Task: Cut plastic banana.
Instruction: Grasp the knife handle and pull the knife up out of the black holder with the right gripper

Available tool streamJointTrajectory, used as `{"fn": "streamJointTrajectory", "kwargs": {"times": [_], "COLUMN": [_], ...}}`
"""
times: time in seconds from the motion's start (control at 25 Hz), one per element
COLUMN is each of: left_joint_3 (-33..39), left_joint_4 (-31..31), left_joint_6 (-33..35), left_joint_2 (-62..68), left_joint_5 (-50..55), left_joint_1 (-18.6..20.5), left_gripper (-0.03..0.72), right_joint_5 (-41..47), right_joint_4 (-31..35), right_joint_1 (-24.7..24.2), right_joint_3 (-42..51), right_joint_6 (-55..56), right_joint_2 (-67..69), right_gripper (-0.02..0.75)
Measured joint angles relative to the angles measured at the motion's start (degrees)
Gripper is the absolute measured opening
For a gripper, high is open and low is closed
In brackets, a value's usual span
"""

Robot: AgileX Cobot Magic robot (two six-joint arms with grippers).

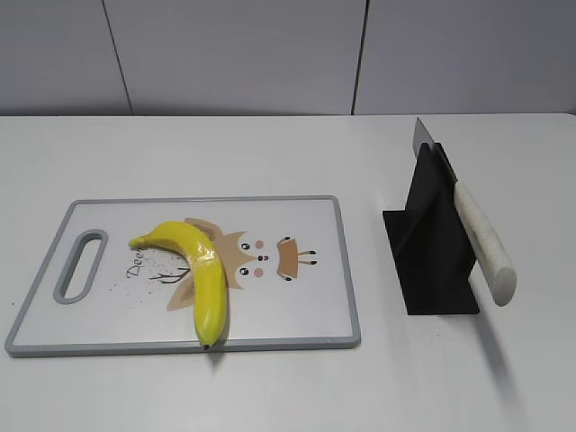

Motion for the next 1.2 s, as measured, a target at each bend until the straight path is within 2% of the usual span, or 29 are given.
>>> {"fn": "streamJointTrajectory", "kwargs": {"times": [1.2], "left_joint_3": [0.00], "left_joint_4": [0.00], "left_joint_6": [0.00], "left_joint_2": [0.00], "left_joint_5": [0.00], "left_joint_1": [0.00], "left_gripper": [0.495], "right_joint_5": [0.06], "right_joint_4": [0.00], "right_joint_1": [0.00], "right_joint_3": [0.00], "right_joint_6": [0.00], "right_joint_2": [0.00], "right_gripper": [0.568]}}
